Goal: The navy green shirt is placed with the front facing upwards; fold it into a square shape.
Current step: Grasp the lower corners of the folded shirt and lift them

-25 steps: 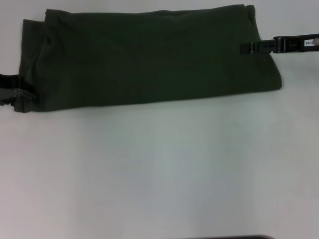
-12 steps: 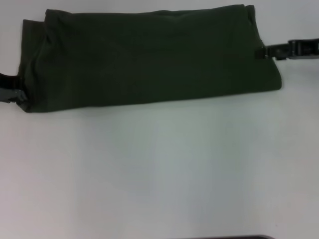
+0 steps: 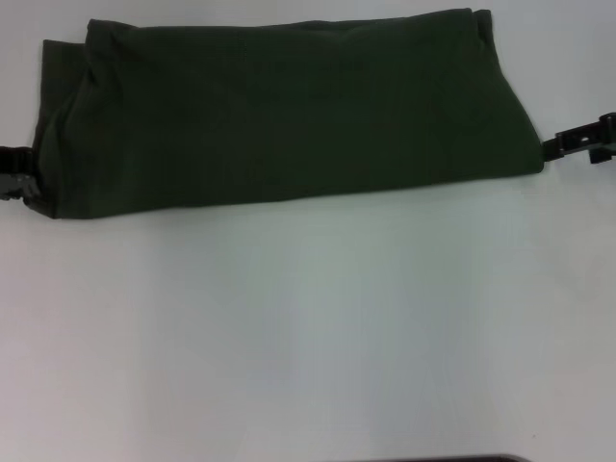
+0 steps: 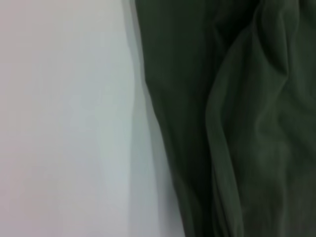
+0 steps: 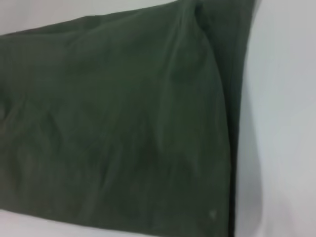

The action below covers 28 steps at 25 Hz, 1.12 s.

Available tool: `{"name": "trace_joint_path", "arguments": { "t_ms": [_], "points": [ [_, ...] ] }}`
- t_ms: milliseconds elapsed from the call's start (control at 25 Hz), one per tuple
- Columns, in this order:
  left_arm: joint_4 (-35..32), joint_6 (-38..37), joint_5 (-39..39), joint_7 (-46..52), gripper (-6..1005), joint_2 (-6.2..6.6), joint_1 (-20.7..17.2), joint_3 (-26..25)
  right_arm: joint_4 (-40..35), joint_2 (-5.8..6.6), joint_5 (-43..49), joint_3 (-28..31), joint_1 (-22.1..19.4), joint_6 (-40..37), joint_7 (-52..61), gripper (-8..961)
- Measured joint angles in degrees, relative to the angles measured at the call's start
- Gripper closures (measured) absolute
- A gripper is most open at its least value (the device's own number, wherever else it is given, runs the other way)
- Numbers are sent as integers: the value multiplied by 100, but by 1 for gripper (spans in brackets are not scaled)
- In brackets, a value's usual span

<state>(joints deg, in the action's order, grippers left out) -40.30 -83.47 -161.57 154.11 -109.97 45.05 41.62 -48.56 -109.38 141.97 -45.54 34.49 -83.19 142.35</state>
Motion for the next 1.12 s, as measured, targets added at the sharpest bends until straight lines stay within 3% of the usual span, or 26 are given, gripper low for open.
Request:
{"name": "trace_joint_path", "arguments": {
  "t_ms": [240, 520, 1040, 1120],
  "points": [
    [-4, 20, 2, -32, 996, -38, 30, 24, 161, -198, -21, 24, 54, 400, -9, 49],
    [-4, 45, 5, -39, 996, -50, 32, 28, 513, -306, -122, 33, 139, 816, 15, 51],
    [-4, 77, 12, -49, 995, -59, 34, 28, 911, -338, -226, -10, 333, 999, 9, 55],
    [-4, 78, 12, -52, 995, -59, 39, 27, 895, -337, -223, -12, 330, 997, 7, 90]
  ]
}}
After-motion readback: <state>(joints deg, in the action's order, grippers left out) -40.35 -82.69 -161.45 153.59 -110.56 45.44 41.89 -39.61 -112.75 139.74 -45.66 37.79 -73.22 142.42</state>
